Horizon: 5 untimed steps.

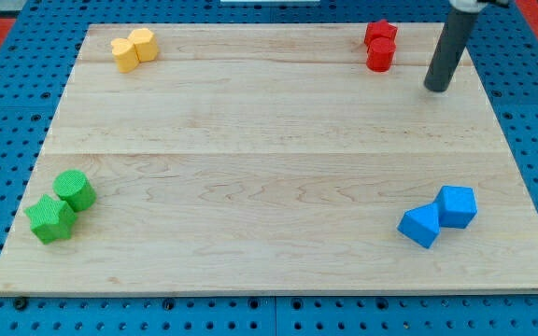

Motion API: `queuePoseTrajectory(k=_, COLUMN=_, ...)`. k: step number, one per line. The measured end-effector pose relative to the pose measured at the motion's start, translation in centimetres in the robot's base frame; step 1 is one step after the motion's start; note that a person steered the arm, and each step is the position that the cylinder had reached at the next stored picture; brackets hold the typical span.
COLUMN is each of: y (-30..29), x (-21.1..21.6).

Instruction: Move the red circle down and left

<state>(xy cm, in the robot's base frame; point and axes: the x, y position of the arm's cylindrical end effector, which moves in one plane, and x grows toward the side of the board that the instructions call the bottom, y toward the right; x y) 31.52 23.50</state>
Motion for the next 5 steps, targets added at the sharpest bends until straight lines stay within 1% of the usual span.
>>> queuePoseTrajectory(k=1, y=1.7, x=-4.8)
queuePoseTrajectory(k=2, y=1.0, x=-8.6)
queuePoseTrajectory(k=3, y=-4.6, x=-6.5)
queuePoseTrajectory(k=4, y=-13.0, x=-3.2)
queuePoseTrajectory(k=5, y=-20.1, x=-1.9)
